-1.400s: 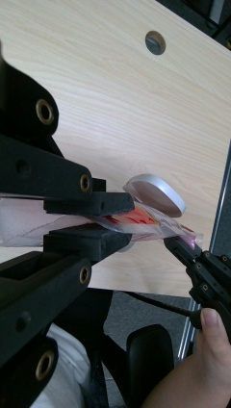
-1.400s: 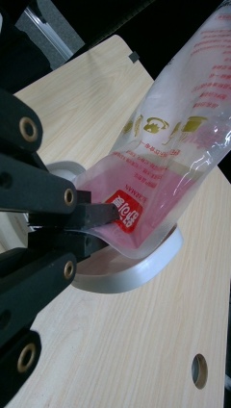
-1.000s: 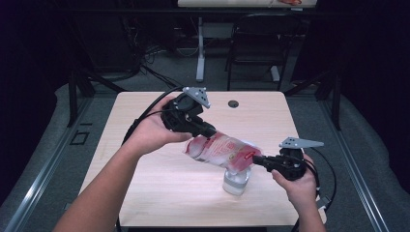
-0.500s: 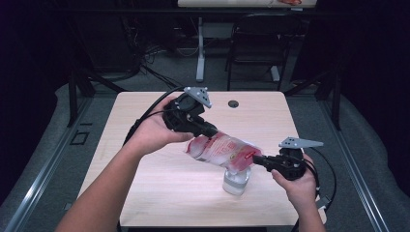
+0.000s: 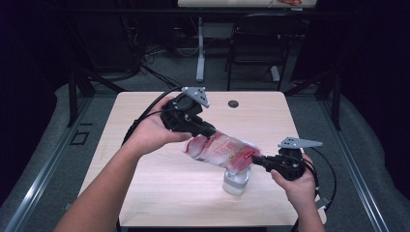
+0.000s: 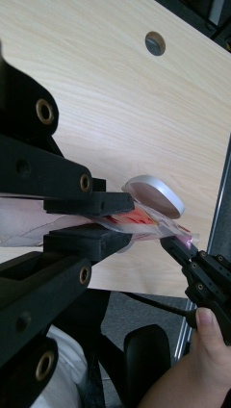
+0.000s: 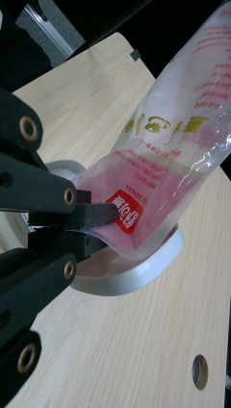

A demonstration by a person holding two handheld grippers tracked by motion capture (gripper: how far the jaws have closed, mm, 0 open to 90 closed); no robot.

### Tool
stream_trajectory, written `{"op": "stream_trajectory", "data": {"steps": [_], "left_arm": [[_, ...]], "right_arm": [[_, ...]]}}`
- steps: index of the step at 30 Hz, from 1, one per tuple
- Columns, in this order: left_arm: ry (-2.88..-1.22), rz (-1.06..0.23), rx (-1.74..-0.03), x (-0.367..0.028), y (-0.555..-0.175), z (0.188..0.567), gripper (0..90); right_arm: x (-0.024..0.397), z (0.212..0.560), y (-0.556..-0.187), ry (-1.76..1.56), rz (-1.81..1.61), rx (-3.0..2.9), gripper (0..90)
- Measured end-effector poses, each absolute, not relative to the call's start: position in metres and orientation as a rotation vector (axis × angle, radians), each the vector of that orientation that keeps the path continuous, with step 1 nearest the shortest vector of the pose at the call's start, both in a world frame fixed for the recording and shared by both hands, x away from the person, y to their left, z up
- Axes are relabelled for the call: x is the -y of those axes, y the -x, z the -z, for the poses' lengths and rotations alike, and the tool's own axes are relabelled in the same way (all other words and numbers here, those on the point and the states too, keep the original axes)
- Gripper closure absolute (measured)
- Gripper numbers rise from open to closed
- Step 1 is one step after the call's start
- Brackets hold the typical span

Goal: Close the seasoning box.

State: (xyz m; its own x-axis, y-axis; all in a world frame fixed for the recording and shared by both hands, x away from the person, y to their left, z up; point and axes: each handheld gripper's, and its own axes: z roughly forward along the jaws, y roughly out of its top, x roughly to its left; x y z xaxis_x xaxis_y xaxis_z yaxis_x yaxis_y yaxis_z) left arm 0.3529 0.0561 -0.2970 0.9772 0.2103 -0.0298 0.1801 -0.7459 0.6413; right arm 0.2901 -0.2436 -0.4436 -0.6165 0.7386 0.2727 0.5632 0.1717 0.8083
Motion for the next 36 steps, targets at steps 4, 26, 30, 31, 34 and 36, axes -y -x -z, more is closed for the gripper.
{"op": "stream_trajectory", "data": {"steps": [4,26,30,31,34,36], "left_arm": [[-2.431,-0.06,-0.268,-0.0554,-0.3529,0.2967,84.0],[-2.431,-0.055,-0.267,-0.0548,-0.3534,0.2968,84.0],[-2.427,-0.055,-0.269,-0.055,-0.353,0.2972,84.0],[-2.427,-0.054,-0.268,-0.0551,-0.353,0.2973,84.0],[-2.425,-0.052,-0.273,-0.0556,-0.3528,0.2975,84.0],[-2.423,-0.05,-0.274,-0.0561,-0.3529,0.2978,84.0]], "right_arm": [[0.2438,0.444,-0.2903,-1.274,-1.424,-2.26,89.4],[0.2449,0.443,-0.2896,-1.272,-1.418,-2.261,89.4],[0.245,0.4429,-0.2895,-1.274,-1.417,-2.258,89.4],[0.245,0.4428,-0.2895,-1.274,-1.418,-2.257,89.4],[0.2447,0.4426,-0.2895,-1.272,-1.421,-2.259,89.4],[0.2446,0.4424,-0.2893,-1.27,-1.415,-2.26,89.3]]}}
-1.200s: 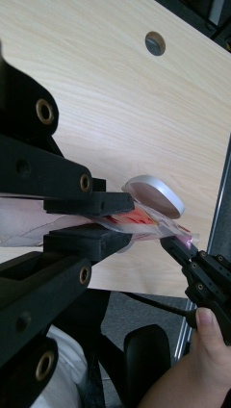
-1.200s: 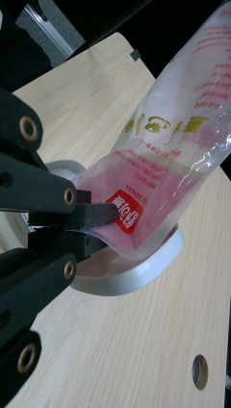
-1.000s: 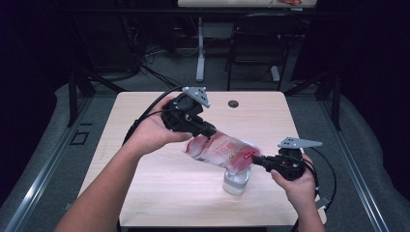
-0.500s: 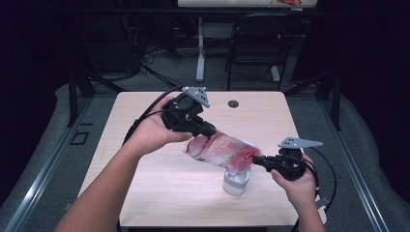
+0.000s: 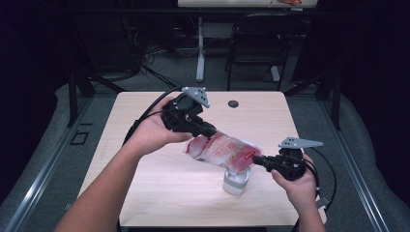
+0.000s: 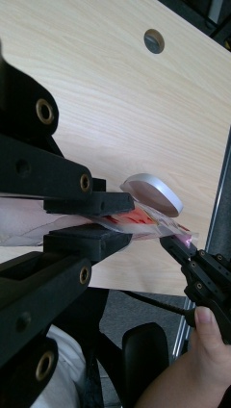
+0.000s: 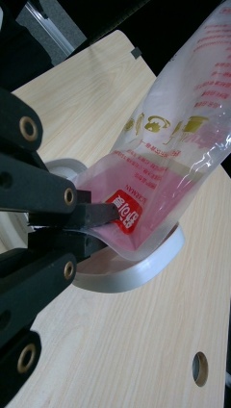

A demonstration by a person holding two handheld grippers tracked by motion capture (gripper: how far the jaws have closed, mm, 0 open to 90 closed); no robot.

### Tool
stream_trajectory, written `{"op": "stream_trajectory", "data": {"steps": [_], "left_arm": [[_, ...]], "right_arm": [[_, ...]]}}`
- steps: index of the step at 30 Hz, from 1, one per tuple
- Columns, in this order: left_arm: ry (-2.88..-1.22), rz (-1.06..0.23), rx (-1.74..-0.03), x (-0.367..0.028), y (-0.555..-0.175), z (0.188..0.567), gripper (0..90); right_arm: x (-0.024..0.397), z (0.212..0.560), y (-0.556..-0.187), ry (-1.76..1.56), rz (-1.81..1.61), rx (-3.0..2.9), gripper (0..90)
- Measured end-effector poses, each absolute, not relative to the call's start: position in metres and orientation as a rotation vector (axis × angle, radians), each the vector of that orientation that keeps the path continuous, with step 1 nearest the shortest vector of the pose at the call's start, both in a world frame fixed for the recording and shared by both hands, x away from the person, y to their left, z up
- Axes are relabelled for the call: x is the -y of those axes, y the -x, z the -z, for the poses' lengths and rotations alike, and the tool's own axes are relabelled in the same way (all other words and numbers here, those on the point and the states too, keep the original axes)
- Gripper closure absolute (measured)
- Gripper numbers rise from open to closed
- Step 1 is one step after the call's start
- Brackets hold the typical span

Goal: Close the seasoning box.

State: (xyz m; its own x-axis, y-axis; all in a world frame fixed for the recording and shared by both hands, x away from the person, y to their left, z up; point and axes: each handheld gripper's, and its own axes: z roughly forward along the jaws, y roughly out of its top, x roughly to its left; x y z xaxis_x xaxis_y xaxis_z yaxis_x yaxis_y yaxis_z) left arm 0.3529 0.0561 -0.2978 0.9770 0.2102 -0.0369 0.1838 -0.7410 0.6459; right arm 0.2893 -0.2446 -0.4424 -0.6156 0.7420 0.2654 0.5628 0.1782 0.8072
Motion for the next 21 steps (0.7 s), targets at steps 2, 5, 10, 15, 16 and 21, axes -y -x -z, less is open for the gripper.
{"op": "stream_trajectory", "data": {"steps": [2,5,10,15,16,21], "left_arm": [[-2.424,-0.05,-0.272,-0.0566,-0.3531,0.2979,84.0],[-2.42,-0.048,-0.276,-0.0575,-0.353,0.2984,84.0],[-2.422,-0.05,-0.279,-0.0581,-0.3527,0.2985,83.9],[-2.422,-0.053,-0.278,-0.0592,-0.3526,0.2988,83.7],[-2.42,-0.055,-0.282,-0.0598,-0.3523,0.2992,83.7],[-2.415,-0.053,-0.295,-0.0653,-0.3532,0.3014,83.4]], "right_arm": [[0.2441,0.4424,-0.2892,-1.271,-1.416,-2.257,89.4],[0.2435,0.4418,-0.2889,-1.267,-1.408,-2.257,89.3],[0.2435,0.441,-0.2889,-1.26,-1.401,-2.265,89.3],[0.2436,0.4408,-0.2889,-1.261,-1.407,-2.262,89.4],[0.2437,0.4406,-0.2889,-1.259,-1.405,-2.262,89.4],[0.2431,0.4395,-0.2883,-1.253,-1.423,-2.254,89.3]]}}
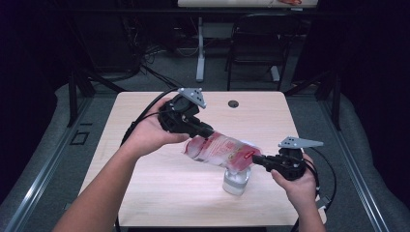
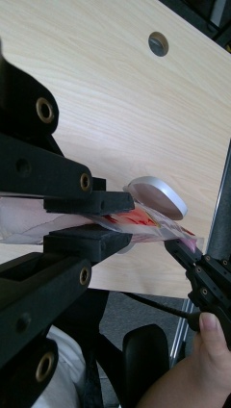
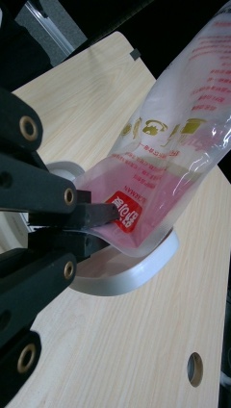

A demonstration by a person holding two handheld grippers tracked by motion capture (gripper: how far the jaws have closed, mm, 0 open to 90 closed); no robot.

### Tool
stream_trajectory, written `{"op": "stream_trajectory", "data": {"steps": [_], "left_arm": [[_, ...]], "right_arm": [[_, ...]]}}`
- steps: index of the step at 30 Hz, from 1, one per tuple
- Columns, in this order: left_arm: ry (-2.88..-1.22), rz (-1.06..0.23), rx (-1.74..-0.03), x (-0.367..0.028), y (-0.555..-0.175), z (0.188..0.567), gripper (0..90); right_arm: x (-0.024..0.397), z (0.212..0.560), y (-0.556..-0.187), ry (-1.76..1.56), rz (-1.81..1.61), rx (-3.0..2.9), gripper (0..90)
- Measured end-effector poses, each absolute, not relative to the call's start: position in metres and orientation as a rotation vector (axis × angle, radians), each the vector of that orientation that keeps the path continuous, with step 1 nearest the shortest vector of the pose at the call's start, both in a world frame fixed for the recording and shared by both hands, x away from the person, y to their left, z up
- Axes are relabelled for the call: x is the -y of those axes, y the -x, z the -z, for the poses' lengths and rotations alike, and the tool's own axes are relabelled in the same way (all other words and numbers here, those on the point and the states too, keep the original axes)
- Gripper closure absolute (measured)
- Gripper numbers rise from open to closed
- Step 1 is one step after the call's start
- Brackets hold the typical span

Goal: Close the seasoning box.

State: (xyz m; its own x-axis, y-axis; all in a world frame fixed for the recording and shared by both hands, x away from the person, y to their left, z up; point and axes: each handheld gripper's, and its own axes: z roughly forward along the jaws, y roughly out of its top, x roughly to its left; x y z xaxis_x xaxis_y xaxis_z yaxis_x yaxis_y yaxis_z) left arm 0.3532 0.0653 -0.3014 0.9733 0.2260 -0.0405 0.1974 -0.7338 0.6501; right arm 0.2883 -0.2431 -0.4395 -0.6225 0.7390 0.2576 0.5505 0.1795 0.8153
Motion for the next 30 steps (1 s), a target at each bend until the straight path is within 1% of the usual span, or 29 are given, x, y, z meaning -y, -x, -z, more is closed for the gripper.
{"op": "stream_trajectory", "data": {"steps": [14,21,25,28,30], "left_arm": [[-2.391,-0.067,-0.351,-0.086,-0.354,0.312,82.0],[-2.39,-0.086,-0.354,-0.095,-0.351,0.316,81.3],[-2.383,-0.088,-0.361,-0.102,-0.351,0.321,80.8],[-2.376,-0.084,-0.377,-0.107,-0.351,0.325,80.5],[-2.369,-0.08,-0.384,-0.11,-0.352,0.327,80.3]], "right_arm": [[0.239,0.437,-0.287,-1.203,-1.486,-2.246,88.2],[0.238,0.437,-0.288,-1.193,-1.56,-2.233,82.6],[0.237,0.437,-0.288,-1.181,-1.608,-2.229,81.1],[0.237,0.439,-0.289,-1.174,-1.634,-2.239,78.0],[0.235,0.44,-0.29,-1.158,-1.647,-2.246,77.8]]}}
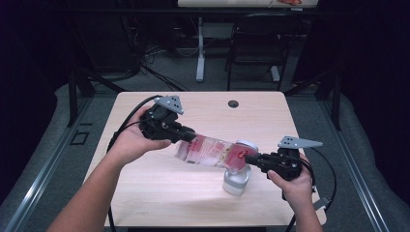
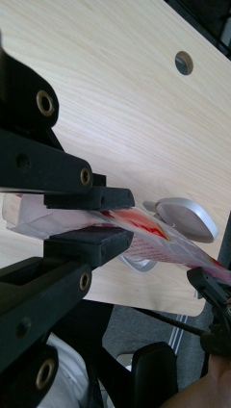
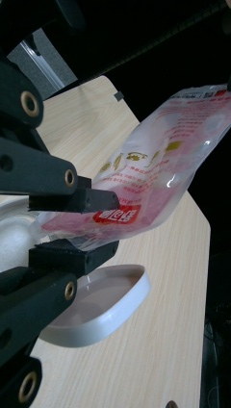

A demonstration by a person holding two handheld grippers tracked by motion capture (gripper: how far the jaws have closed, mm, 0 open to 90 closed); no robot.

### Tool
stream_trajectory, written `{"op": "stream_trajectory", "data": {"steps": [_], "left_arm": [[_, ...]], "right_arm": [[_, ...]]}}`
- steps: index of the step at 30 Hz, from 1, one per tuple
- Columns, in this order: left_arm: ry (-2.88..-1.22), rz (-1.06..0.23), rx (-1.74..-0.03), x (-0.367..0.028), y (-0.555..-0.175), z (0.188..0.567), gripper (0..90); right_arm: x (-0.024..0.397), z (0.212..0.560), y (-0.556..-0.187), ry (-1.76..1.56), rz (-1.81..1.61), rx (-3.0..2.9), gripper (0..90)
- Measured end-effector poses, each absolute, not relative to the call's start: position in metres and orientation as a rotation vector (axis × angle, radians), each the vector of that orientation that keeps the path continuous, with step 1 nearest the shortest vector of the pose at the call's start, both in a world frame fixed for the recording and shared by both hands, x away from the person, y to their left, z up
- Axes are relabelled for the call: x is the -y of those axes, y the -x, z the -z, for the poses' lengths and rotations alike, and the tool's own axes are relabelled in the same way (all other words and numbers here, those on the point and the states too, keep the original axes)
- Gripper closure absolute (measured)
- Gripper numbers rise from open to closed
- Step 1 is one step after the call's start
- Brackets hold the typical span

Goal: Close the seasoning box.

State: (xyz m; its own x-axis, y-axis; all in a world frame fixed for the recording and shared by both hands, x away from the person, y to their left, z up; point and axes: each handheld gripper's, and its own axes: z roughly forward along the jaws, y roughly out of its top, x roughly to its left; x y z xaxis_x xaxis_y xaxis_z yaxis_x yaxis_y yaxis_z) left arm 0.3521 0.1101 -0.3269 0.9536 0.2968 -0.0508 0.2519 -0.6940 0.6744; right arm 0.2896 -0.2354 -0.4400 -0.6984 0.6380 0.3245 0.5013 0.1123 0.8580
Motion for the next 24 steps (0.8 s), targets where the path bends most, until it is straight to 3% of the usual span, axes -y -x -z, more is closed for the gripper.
{"op": "stream_trajectory", "data": {"steps": [24], "left_arm": [[-2.317,-0.058,-0.445,-0.137,-0.353,0.35,78.3]], "right_arm": [[0.22,0.462,-0.297,-1.155,-1.633,-2.332,79.5]]}}
